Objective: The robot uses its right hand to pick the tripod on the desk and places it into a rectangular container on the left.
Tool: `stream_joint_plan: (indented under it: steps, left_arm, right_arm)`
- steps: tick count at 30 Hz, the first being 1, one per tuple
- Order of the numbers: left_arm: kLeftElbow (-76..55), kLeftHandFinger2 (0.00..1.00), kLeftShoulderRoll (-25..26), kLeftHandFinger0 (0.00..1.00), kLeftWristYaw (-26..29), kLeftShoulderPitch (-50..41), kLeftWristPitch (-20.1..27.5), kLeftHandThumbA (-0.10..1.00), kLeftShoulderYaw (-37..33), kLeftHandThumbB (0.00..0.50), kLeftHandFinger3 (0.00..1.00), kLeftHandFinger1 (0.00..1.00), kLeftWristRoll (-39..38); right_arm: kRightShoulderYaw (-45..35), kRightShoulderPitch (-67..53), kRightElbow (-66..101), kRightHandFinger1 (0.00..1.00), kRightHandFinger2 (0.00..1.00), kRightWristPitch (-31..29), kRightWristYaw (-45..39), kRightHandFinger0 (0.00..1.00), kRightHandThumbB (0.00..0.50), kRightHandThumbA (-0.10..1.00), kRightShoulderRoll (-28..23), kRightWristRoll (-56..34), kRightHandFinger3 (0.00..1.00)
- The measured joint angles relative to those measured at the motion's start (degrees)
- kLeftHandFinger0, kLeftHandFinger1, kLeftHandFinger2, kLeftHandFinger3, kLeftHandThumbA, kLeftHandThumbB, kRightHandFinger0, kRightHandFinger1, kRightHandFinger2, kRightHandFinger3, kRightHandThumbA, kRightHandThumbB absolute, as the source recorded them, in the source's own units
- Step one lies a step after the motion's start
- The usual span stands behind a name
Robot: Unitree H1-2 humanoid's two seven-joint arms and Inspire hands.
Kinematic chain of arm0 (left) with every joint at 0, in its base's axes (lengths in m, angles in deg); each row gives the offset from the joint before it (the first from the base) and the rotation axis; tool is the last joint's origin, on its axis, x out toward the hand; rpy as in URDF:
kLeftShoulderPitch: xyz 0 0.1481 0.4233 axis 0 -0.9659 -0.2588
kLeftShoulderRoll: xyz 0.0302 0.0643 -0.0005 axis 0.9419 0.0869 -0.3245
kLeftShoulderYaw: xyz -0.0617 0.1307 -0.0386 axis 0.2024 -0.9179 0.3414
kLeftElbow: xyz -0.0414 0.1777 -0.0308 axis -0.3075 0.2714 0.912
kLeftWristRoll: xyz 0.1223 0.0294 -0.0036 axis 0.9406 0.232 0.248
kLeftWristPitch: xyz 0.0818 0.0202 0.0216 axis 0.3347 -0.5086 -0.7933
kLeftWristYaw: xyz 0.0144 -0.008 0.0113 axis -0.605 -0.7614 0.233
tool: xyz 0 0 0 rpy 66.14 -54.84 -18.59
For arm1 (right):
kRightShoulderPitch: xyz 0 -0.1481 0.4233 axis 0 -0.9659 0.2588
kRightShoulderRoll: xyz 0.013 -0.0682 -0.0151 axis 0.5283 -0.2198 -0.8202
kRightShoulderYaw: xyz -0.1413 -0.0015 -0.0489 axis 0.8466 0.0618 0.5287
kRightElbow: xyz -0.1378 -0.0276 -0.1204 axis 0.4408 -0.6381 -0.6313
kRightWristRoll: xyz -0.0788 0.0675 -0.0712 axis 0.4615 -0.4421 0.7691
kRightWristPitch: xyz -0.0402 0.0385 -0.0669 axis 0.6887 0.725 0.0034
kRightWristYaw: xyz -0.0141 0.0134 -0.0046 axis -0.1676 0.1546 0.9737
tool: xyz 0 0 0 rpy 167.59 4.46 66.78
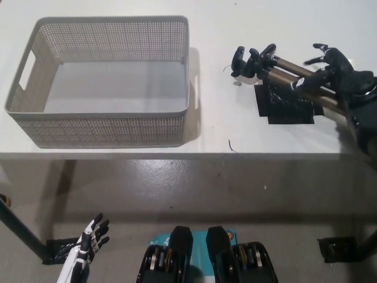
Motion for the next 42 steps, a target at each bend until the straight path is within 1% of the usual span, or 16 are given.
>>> stream_joint_plan:
  steps: [2,4,8,10,11,16,18,19,23,27,32,33,36,38,40,42]
  left_arm:
    - [0.0,1.0,0.0,1.0,0.0,0.0,0.0,1.0,0.1,0.192,1.0,1.0,0.0]
    - [0.0,1.0,0.0,1.0,0.0,0.0,0.0,1.0,0.2,0.204,1.0,1.0,0.0]
    - [0.0,1.0,0.0,1.0,0.0,0.0,0.0,1.0,0.3,0.206,1.0,1.0,0.0]
    - [0.0,1.0,0.0,1.0,0.0,0.0,0.0,1.0,0.5,0.199,1.0,1.0,0.0]
    - [0.0,1.0,0.0,1.0,0.0,0.0,0.0,1.0,0.5,0.202,1.0,1.0,0.0]
    - [0.0,1.0,0.0,1.0,0.0,0.0,0.1,1.0,0.7,0.2,1.0,1.0,0.0]
    - [0.0,1.0,0.0,1.0,0.0,0.0,0.1,1.0,0.8,0.196,1.0,1.0,0.0]
    - [0.0,1.0,0.0,1.0,0.0,0.0,0.1,1.0,0.9,0.193,1.0,1.0,0.0]
    - [0.0,1.0,0.0,1.0,0.0,0.0,0.1,1.0,1.0,0.178,1.0,1.0,0.0]
    - [0.0,1.0,0.0,1.0,0.0,-0.2,0.4,1.0,1.0,0.159,1.0,1.0,0.0]
    - [0.0,1.0,-0.1,1.0,0.0,-0.8,0.8,1.0,1.0,0.132,1.0,1.0,0.1]
    - [0.0,1.0,-0.1,1.0,0.0,-0.9,0.9,1.0,1.0,0.13,1.0,1.0,0.1]
    - [0.0,1.0,-0.1,1.0,0.0,-1.6,1.3,1.0,1.0,0.136,1.0,1.0,0.1]
    - [0.0,1.0,-0.2,1.0,0.0,-2.0,1.5,1.0,1.0,0.143,1.0,1.0,0.1]
    - [0.0,1.0,-0.2,1.0,0.0,-2.4,1.5,1.0,0.9,0.144,1.0,1.0,0.2]
    - [0.1,1.0,-0.3,1.0,0.0,-2.7,1.6,1.0,0.9,0.146,1.0,1.0,0.2]
  right_arm:
    - [-0.9,0.5,0.0,0.0,0.45,0.9,-1.7,0.0,0.163,-0.1,-0.3,-0.4,0.25]
    - [-2.9,1.3,-0.1,0.03,0.54,2.5,-4.1,0.0,0.182,-0.1,-0.5,-1.4,1.0]
    - [-7.6,3.0,-0.2,0.0,0.45,6.2,-8.1,0.0,0.182,-0.1,-0.5,-3.6,1.0]
    - [-10.1,4.3,-0.2,0.0,0.41,8.4,-10.1,0.0,0.174,-0.1,-0.5,-5.0,0.7]
    - [-11.1,4.7,-0.3,0.0,0.41,9.2,-11.2,0.0,0.209,-0.1,-0.5,-5.8,0.34]
    - [-13.9,6.7,-0.5,0.0,0.4,13.1,-16.6,0.0,0.218,-0.1,-0.5,-8.8,0.74]
    - [-14.2,7.8,-0.5,0.0,0.36,14.1,-18.1,0.0,0.223,-0.1,-0.5,-9.7,0.64]
    - [-14.2,8.3,-0.4,0.0,0.36,14.5,-18.5,0.0,0.227,-0.1,-0.5,-10.0,0.42]
    - [-14.8,10.1,-0.3,0.0,0.42,16.1,-19.2,0.0,0.204,-0.1,-0.6,-11.2,0.83]
    - [-18.2,12.1,-0.2,0.08,0.62,17.8,-19.0,0.0,0.197,-0.1,-0.6,-14.1,0.39]
    - [-23.2,13.5,-0.2,0.29,0.64,18.7,-19.2,0.0,0.177,-0.1,-1.0,-17.7,1.0]
    - [-23.9,13.6,-0.2,0.28,0.64,18.8,-19.2,0.0,0.171,-0.1,-1.1,-18.4,1.0]
    - [-25.6,14.0,0.0,0.16,0.57,20.1,-19.3,0.0,0.204,-0.1,-1.6,-20.4,0.66]
    - [-25.9,14.5,0.3,0.11,0.56,20.9,-19.2,0.0,0.181,-0.1,-1.9,-21.3,0.7]
    - [-25.7,14.8,1.1,0.17,0.64,21.3,-19.2,0.0,0.185,-0.1,-1.9,-21.7,0.41]
    - [-25.3,15.3,2.1,0.19,0.68,21.7,-19.2,0.0,0.19,-0.1,-1.9,-22.0,0.42]
